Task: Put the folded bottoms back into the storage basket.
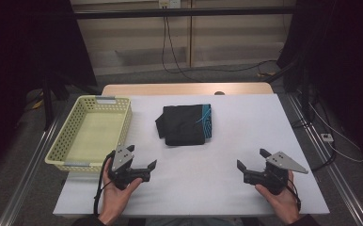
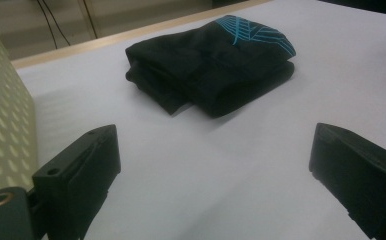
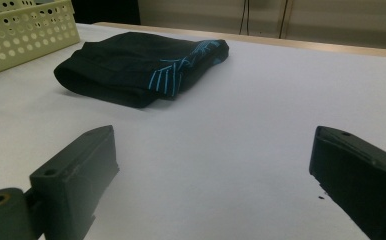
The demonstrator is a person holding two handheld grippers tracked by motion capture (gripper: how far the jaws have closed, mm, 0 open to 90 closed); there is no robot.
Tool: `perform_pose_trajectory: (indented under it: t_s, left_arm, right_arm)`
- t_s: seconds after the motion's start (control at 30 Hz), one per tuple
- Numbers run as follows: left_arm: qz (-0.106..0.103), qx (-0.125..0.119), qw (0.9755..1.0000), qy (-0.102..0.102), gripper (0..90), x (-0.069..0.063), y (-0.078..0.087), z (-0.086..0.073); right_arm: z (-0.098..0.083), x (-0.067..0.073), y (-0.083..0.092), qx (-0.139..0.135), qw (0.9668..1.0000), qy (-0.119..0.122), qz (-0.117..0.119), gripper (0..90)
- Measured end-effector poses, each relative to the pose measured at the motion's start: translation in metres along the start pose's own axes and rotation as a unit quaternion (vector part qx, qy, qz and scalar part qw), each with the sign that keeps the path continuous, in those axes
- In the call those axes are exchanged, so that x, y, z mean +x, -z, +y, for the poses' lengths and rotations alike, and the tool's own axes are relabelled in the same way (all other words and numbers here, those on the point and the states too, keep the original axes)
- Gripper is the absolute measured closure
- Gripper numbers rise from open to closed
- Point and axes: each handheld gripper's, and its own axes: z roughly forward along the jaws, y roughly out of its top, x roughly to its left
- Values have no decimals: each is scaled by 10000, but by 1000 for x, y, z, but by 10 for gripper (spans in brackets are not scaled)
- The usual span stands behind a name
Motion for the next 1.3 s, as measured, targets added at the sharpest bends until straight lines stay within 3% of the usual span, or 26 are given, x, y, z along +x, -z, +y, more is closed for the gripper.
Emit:
perform_pose_trajectory:
  t_s: [0.1,0.3,0.37,0.53,0.67,0.87,1.17,1.3]
  left_arm:
    - [-55,90,9999,95,61,2,-6,3]
    - [-45,145,9999,6,58,1,-10,5]
    - [-184,164,9997,-7,57,0,-15,7]
    - [-245,217,9994,-97,53,0,-24,12]
    - [-189,242,9995,-1,43,6,-29,18]
    - [-320,269,9989,234,43,12,-34,27]
    - [-439,152,9988,166,57,14,-50,48]
    - [-393,280,9987,187,58,16,-61,51]
  right_arm:
    - [0,1,0,8,10000,29,29,49]
    - [-1,1,-1,47,10000,42,10,49]
    - [-1,2,-1,48,10000,30,28,49]
    - [-1,1,-2,65,10000,39,35,49]
    - [0,1,-4,93,9999,47,41,49]
    - [-1,2,-8,128,9999,56,71,49]
    - [0,2,-6,118,9999,42,52,49]
    - [1,3,-6,107,9999,45,53,49]
